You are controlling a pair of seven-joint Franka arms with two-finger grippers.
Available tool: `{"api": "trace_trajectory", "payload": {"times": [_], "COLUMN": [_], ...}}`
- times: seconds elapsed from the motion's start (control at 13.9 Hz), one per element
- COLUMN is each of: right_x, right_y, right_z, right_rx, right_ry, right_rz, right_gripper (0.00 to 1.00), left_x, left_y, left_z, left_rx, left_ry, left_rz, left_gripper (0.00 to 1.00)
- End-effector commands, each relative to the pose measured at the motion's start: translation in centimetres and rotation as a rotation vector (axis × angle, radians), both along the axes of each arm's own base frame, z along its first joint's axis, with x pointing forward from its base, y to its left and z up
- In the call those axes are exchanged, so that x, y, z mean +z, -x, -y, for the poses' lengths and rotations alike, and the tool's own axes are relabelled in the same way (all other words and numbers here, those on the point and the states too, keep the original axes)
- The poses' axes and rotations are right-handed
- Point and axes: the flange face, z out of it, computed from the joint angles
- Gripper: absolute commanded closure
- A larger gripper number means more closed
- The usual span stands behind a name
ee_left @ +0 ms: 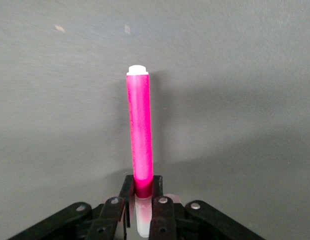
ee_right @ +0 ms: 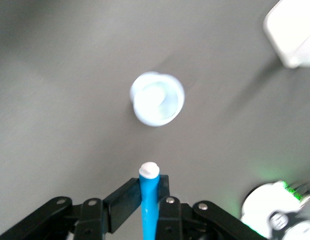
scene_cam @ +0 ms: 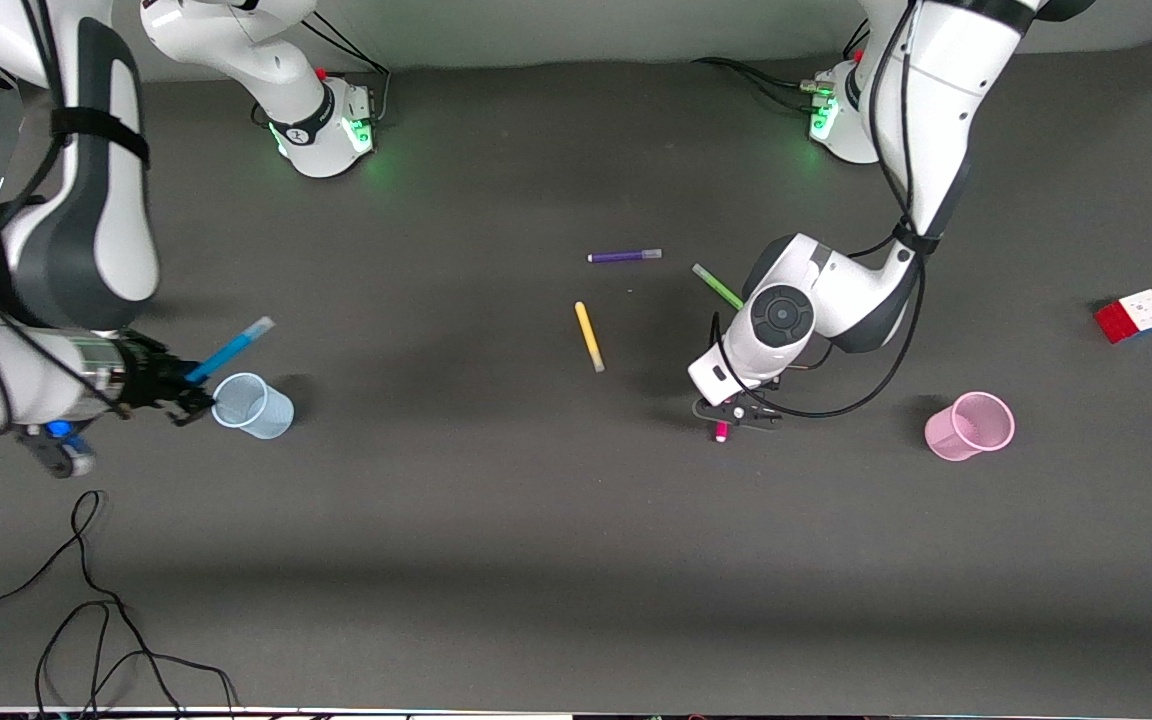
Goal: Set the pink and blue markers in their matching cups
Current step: 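Carry the blue marker to the blue cup while the left gripper carries pink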
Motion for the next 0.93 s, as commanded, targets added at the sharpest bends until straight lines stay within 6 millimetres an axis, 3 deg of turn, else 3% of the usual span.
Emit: {"api": "trace_trajectory", "payload": {"times": [0.0, 0.14, 0.29, 0.43, 0.58, 0.72, 0.86], "right_x": [-1.1, -3.5, -6.0, -9.0, -11.8, -13.2, -14.0], "right_y": [-1.4, -2.9, -4.1, -4.2, -3.1, -2.2, -1.7], "right_z": [1.9, 3.2, 4.3, 4.7, 3.8, 3.3, 2.5], "right_rx": [0.065, 0.054, 0.040, -0.052, -0.047, -0.052, -0.045], "right_ry": [0.111, 0.151, 0.192, 0.230, 0.265, 0.276, 0.276], "right_rz": [0.019, 0.070, 0.116, 0.185, 0.181, 0.163, 0.150], "right_gripper": [1.00, 1.00, 1.00, 1.00, 1.00, 1.00, 1.00], "left_x": [7.8, 12.1, 16.2, 19.9, 23.2, 24.4, 23.2], "left_y": [-2.0, -3.5, -4.8, -5.6, -6.2, -6.3, -6.5], "left_z": [-3.4, -5.4, -10.2, -16.9, -23.6, -27.5, -29.2], "left_rx": [0.067, 0.127, 0.191, 0.195, 0.174, 0.193, 0.211], "left_ry": [-0.058, -0.052, -0.029, -0.013, 0.006, 0.002, -0.014], "left_rz": [-0.028, -0.049, -0.087, -0.187, -0.271, -0.301, -0.319], "left_gripper": [0.99, 0.99, 0.96, 0.94, 0.94, 0.95, 0.95]}}
